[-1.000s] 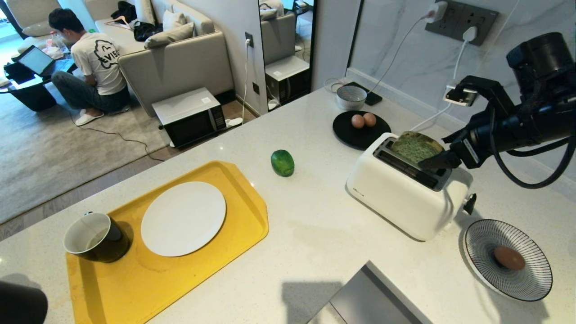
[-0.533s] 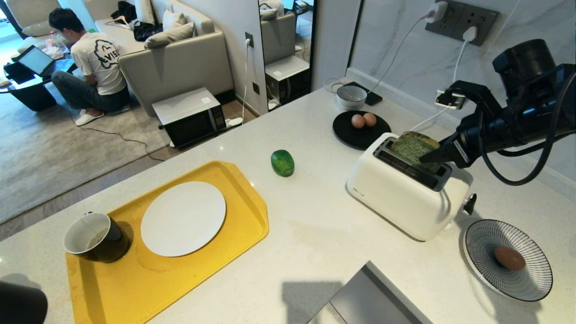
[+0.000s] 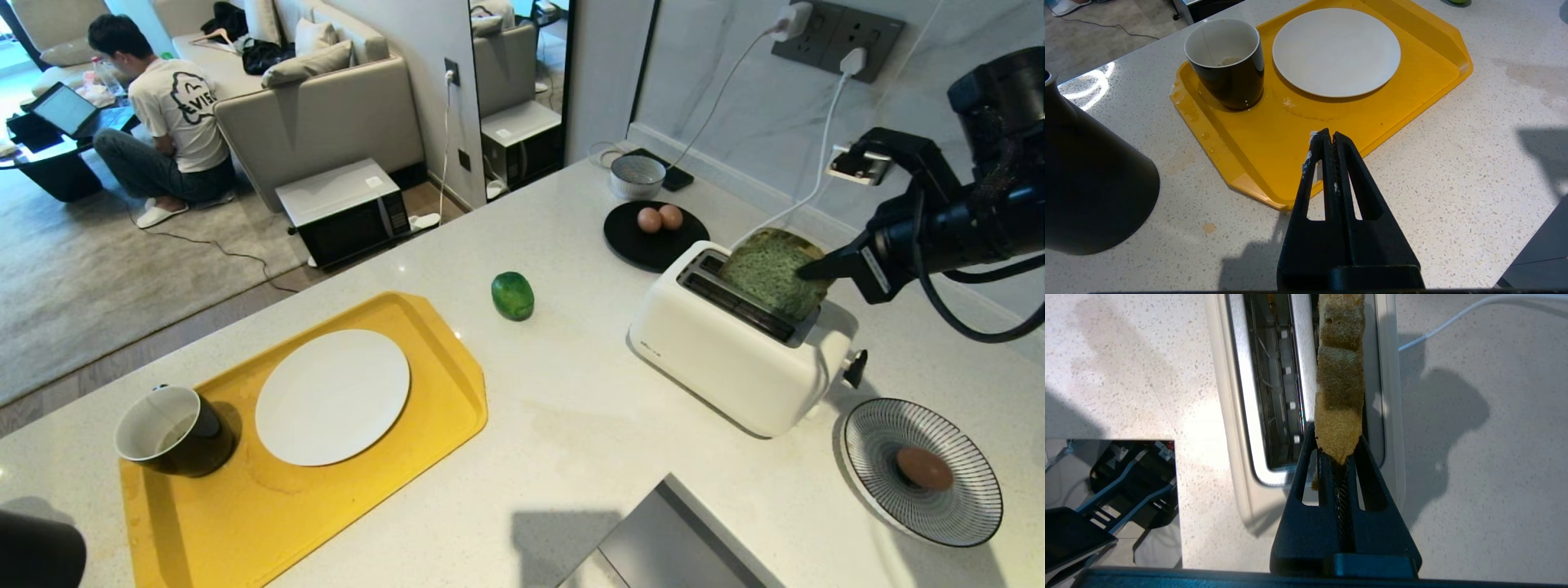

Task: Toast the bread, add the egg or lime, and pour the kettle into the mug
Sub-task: Put the baked bread on a plate

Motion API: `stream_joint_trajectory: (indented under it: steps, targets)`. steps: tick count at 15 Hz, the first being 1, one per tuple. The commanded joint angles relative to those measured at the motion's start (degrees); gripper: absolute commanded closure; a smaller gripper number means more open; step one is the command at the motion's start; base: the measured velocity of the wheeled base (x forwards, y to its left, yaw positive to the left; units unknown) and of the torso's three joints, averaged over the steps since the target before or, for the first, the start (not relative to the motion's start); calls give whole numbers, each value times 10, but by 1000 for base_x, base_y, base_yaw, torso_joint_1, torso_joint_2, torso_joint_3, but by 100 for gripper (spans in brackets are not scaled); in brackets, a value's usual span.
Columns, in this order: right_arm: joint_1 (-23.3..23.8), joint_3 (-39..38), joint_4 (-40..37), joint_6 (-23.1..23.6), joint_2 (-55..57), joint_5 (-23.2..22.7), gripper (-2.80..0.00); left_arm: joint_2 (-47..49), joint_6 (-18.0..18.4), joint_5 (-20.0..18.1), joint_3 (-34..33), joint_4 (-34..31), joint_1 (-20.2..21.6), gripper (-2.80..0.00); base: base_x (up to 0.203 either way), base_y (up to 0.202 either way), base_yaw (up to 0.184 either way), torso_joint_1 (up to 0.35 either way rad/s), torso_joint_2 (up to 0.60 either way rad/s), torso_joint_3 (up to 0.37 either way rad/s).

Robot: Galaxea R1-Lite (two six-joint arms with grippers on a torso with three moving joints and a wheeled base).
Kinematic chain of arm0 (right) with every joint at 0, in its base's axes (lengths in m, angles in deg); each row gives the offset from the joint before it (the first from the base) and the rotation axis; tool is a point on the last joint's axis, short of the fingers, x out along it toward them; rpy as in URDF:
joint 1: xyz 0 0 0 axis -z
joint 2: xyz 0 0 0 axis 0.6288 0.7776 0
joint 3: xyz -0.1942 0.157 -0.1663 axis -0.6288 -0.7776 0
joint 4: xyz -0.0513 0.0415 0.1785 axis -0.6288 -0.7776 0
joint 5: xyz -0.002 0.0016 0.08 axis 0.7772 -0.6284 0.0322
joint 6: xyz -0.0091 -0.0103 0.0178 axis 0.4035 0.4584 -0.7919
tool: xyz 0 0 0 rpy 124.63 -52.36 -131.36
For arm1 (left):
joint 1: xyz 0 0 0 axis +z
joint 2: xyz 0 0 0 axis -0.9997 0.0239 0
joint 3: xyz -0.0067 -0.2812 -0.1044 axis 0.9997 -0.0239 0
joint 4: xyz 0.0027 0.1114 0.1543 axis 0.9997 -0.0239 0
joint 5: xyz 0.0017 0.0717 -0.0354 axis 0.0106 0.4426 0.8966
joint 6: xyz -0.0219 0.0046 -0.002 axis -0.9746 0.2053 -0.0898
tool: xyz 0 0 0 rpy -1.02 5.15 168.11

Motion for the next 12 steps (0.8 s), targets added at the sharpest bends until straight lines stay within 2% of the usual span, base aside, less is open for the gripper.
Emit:
stream_joint_trajectory:
  steps: [1, 5, 9, 12]
  targets:
    - [8, -37, -2, 4, -73, 0, 0, 0, 0, 0, 0, 0, 0, 0, 0, 0, 0, 0, 0, 0]
    - [22, -91, -2, 6, -153, 6, 0, 0, 0, 0, 0, 0, 0, 0, 0, 0, 0, 0, 0, 0]
    - [45, -106, -1, 5, -184, 37, 0, 0, 0, 0, 0, 0, 0, 0, 0, 0, 0, 0, 0, 0]
    - [50, -106, -1, 5, -192, 41, 0, 0, 0, 0, 0, 0, 0, 0, 0, 0, 0, 0, 0, 0]
